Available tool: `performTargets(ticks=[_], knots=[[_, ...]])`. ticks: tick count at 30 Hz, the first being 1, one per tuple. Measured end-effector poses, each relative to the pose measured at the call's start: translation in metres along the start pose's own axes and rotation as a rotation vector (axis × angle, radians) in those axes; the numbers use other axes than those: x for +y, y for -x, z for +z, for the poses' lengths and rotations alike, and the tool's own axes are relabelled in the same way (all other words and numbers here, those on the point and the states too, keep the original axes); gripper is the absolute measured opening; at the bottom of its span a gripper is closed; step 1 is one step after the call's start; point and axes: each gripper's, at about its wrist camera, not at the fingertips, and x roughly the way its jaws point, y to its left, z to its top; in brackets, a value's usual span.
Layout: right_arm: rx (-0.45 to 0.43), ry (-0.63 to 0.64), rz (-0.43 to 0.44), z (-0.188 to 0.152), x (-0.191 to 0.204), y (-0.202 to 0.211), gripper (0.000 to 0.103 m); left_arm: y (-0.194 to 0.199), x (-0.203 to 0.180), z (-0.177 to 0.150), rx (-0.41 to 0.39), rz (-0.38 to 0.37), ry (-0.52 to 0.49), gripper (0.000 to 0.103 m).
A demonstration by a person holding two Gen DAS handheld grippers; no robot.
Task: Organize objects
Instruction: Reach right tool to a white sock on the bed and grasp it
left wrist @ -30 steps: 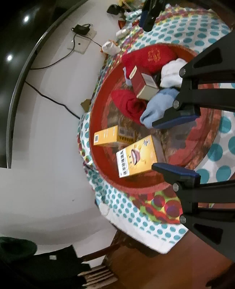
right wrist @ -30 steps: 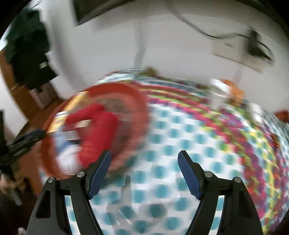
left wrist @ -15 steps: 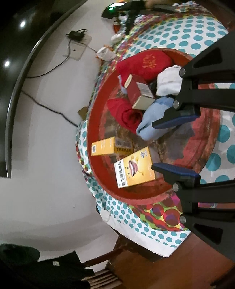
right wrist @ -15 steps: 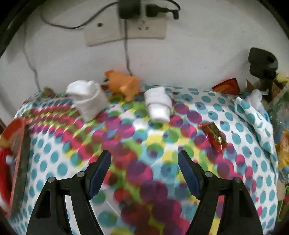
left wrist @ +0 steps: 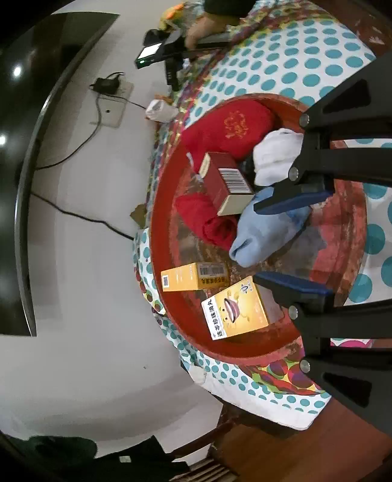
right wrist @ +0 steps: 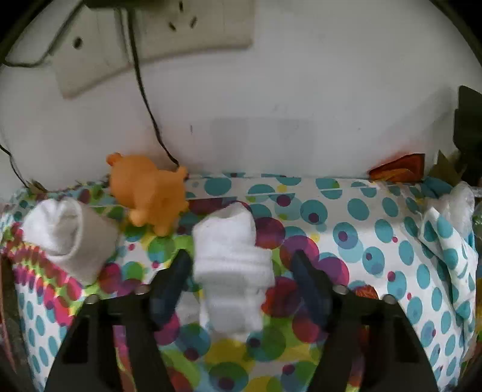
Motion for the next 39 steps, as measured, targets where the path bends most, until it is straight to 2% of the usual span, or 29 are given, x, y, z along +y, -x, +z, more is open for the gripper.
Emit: performTargets(ticks=[4,6,13,20,26,31,33,34,35,39], knots=[[-0.007,0.017,-0.003,-0.001,0.003,-0.001,0.036,-0.001,-0.01,-0.003,-0.004,0.008,-0.051,0.04],[-0.008,0.034,-0.004,-0.003,0.006,-0.001,0.033,-0.002,-0.012,-0.003,-0.003,0.004,-0.054,0.04],[-0.026,0.072,-0.014,-0.024,0.016,0.008,0.03,0.0,-0.009,0.001,0.0,-0.008,0.003,0.04],[-0.037,0.119,0.006,-0.059,0.018,0.027,0.029,0.011,-0.026,0.011,-0.02,-0.006,-0.004,0.04],[-0.031,0.112,0.039,-0.085,0.008,0.043,0.029,0.019,-0.064,0.024,-0.021,-0.081,-0.06,0.04],[-0.029,0.095,0.065,-0.109,0.002,0.065,0.029,0.014,-0.116,0.032,-0.006,-0.157,-0.143,0.04],[-0.03,0.079,0.076,-0.112,-0.012,0.07,0.029,0.008,-0.138,0.036,0.004,-0.186,-0.169,0.04],[-0.03,0.069,0.083,-0.106,-0.029,0.082,0.029,0.004,-0.154,0.038,0.001,-0.204,-0.182,0.04],[-0.029,0.059,0.086,-0.098,-0.042,0.077,0.029,0.001,-0.161,0.04,-0.003,-0.214,-0.185,0.04],[-0.028,0.041,0.089,-0.103,-0.054,0.084,0.029,-0.024,-0.206,0.053,0.01,-0.234,-0.206,0.04]])
